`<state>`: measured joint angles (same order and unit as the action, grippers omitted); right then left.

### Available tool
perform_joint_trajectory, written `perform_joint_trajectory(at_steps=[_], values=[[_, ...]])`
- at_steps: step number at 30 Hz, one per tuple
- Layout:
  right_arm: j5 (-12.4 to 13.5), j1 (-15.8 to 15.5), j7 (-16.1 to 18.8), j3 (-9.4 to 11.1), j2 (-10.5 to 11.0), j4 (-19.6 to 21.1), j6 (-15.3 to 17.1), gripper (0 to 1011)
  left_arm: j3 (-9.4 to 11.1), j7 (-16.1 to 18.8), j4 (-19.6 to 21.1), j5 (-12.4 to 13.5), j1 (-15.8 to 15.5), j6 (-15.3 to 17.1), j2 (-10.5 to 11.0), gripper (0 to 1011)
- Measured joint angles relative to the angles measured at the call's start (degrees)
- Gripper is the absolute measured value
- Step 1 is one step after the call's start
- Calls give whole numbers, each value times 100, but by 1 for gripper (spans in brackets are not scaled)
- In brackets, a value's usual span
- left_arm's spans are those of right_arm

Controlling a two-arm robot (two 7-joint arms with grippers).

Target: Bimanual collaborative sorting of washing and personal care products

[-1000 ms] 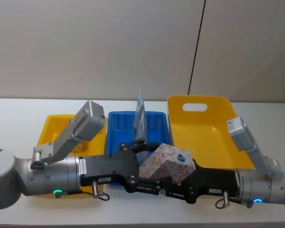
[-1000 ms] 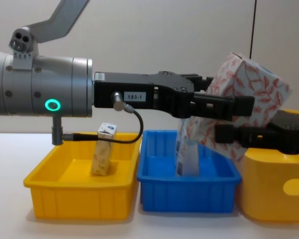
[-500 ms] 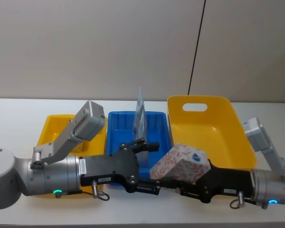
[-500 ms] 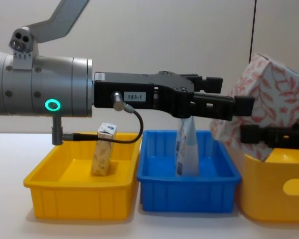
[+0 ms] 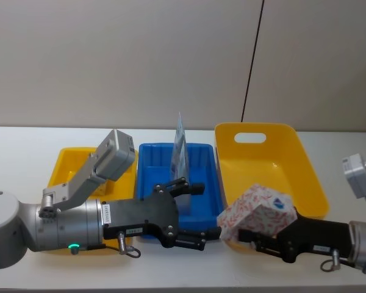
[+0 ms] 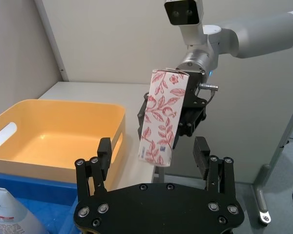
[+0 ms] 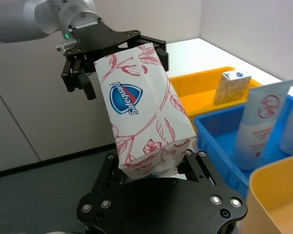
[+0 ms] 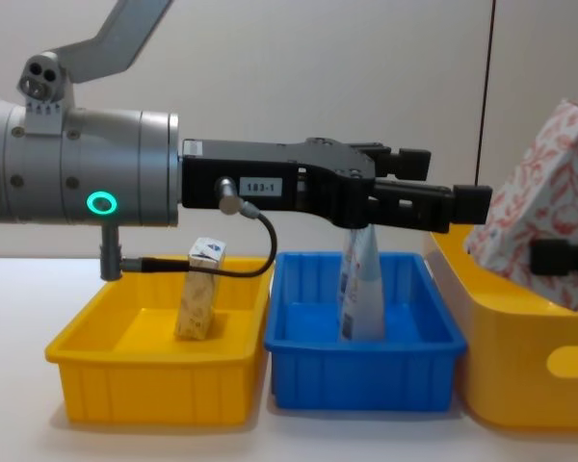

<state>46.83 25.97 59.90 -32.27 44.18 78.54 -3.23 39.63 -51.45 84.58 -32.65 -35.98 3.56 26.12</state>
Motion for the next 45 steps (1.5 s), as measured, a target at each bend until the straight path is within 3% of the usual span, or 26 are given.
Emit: perform_joint_trajectory(at_steps=[9, 19, 31, 45], values=[[66, -241, -332, 236, 192, 129, -14, 406, 0, 0, 0, 0, 0, 0, 1, 1001], [44, -373, -902, 436, 217, 152, 16, 405, 0, 0, 0, 0, 0, 0, 0, 1001], [-275, -406, -1956, 565, 25, 148, 162, 406, 0, 0, 0, 0, 0, 0, 0, 1001], [-846, -314, -3416, 567, -390, 162, 515, 406, 0, 0, 0, 0, 0, 0, 0, 1001]])
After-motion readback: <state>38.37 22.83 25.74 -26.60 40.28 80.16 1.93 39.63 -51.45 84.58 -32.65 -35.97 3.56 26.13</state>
